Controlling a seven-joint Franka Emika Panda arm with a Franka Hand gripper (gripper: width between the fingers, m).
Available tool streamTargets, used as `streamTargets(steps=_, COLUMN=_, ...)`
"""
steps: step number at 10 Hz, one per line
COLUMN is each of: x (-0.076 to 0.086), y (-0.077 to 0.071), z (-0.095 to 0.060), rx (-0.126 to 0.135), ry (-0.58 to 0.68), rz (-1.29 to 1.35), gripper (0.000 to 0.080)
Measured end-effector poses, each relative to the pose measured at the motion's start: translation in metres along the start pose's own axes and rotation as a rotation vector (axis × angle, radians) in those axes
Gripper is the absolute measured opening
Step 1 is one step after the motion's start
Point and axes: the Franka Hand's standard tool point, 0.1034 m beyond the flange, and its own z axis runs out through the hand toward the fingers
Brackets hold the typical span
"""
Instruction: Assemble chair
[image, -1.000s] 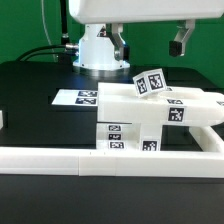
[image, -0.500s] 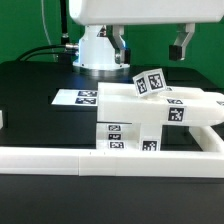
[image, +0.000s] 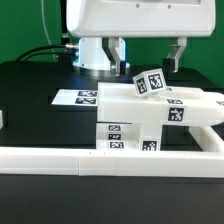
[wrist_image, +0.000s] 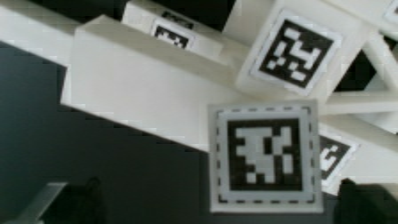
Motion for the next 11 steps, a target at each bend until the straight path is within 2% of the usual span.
streamTargets(steps=2, x=0.0, y=-0.001, z=0.001, rx=0.001, ry=-0.002, rz=0.006, gripper=0.0649)
streamTargets(steps=4, x=0.0, y=-0.012, z=0.009, rx=0.011, ry=-0.008, rz=0.023, gripper=0.0649)
streamTargets(steps=7, x=-0.001, y=-0.016, z=0.016, rx=0.014, ry=-0.017, rz=0.033, gripper=0.0649)
streamTargets(steps=8, x=-0.002, y=-0.016, z=0.018, rx=0.014, ry=-0.02, rz=0.032, gripper=0.0543)
streamTargets(steps=9, x=-0.002, y=-0.016, z=0.018, rx=0.014, ry=-0.02, rz=0.033, gripper=0.0543)
streamTargets(steps=10, x=-0.002, y=-0.015, z=0.018, rx=0.014, ry=-0.021, rz=0.034, gripper=0.0349)
streamTargets(steps=11, x=-0.003, y=-0.015, z=0.019, rx=0.014, ry=-0.021, rz=0.034, gripper=0.0284)
